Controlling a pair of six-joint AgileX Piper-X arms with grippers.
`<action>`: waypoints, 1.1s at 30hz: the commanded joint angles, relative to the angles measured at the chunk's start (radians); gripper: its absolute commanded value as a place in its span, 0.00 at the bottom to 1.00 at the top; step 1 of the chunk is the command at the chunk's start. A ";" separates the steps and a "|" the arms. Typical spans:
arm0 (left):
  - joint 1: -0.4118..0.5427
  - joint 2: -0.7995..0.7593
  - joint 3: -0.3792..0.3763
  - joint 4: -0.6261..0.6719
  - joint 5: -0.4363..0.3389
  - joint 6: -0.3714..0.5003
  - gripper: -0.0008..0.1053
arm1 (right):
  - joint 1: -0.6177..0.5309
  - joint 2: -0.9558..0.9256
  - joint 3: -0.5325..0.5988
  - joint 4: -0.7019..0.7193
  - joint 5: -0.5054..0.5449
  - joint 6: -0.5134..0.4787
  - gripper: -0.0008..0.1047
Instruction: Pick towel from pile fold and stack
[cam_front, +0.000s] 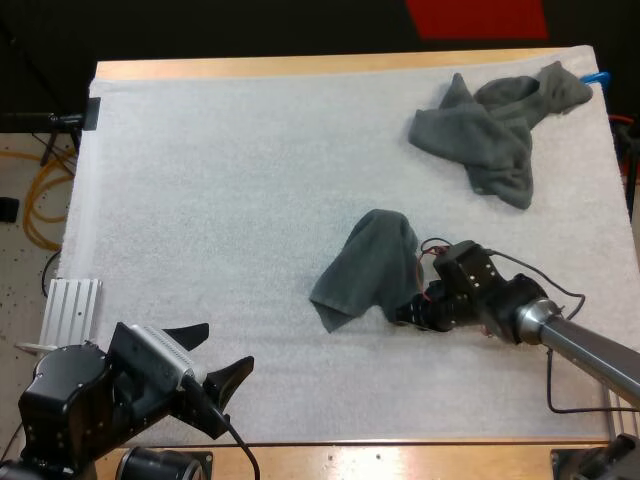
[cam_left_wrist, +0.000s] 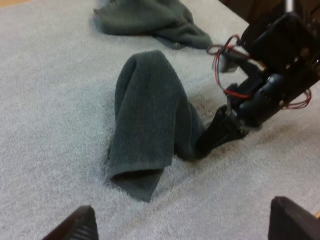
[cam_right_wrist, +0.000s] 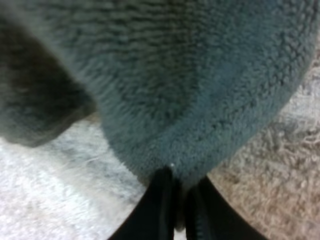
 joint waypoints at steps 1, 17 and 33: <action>-0.003 0.004 -0.002 0.004 -0.002 -0.002 0.64 | 0.001 -0.041 -0.010 0.027 -0.017 -0.007 0.02; -0.075 0.113 -0.002 0.002 -0.002 0.112 0.64 | -0.001 -0.403 0.042 0.590 0.419 -0.156 0.01; -0.505 0.449 -0.002 -0.212 -0.225 0.090 0.64 | -0.128 -0.475 0.147 0.530 0.231 -0.112 0.02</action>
